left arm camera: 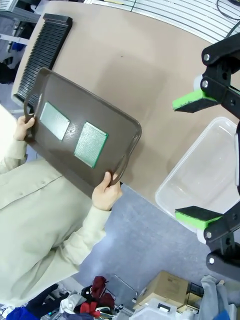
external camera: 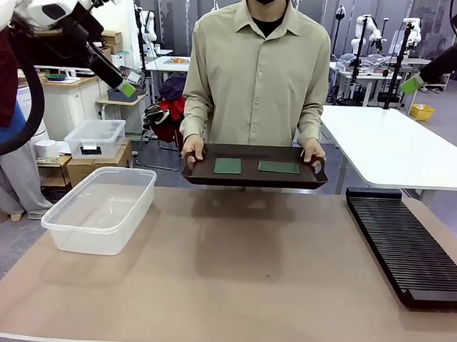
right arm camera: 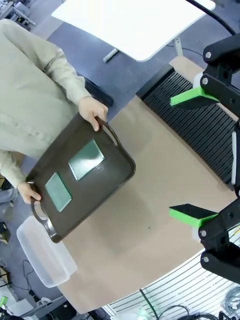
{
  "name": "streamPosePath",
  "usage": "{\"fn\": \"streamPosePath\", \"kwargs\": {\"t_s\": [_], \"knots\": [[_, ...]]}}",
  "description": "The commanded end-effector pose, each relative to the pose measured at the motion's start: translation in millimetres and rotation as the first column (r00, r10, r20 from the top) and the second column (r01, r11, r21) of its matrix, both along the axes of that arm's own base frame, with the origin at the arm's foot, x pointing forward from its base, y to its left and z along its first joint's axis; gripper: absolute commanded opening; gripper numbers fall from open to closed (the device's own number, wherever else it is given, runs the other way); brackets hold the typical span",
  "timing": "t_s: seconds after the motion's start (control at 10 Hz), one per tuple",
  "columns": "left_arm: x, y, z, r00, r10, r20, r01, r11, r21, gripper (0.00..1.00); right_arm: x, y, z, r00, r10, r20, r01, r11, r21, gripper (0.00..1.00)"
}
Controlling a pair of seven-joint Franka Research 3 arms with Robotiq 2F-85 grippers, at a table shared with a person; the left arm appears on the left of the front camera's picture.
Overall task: Sort PCBs into racks and boxes based on the side picked up.
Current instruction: Pick up the Blank PCB handed by the Human.
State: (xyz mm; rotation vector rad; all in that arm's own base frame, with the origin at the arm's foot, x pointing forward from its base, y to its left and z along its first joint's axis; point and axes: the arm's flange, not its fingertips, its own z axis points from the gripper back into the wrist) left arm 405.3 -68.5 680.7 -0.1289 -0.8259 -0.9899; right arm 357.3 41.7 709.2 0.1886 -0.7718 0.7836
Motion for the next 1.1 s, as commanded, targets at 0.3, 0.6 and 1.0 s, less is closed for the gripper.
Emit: {"fn": "streamPosePath", "kwargs": {"t_s": [0.3, 0.6, 1.0], "knots": [[-3.7, 7.8, -1.3, 0.998, -0.037, 0.044, 0.038, 0.999, -0.018, 1.0, 31.2, -12.9, 4.5, 0.999, -0.001, -0.034, 0.003, 0.998, 0.055, 1.0], [-4.5, 4.8, 10.3, 1.0, -0.009, 0.021, 0.01, 0.999, -0.035, 1.0, 18.8, -8.1, 6.0, 1.0, -0.021, -0.009, 0.022, 1.0, 0.022, 1.0], [-4.5, 4.8, 10.3, 1.0, -0.009, 0.021, 0.01, 0.999, -0.035, 1.0, 18.8, -8.1, 6.0, 1.0, -0.021, -0.009, 0.022, 1.0, 0.022, 1.0]]}}
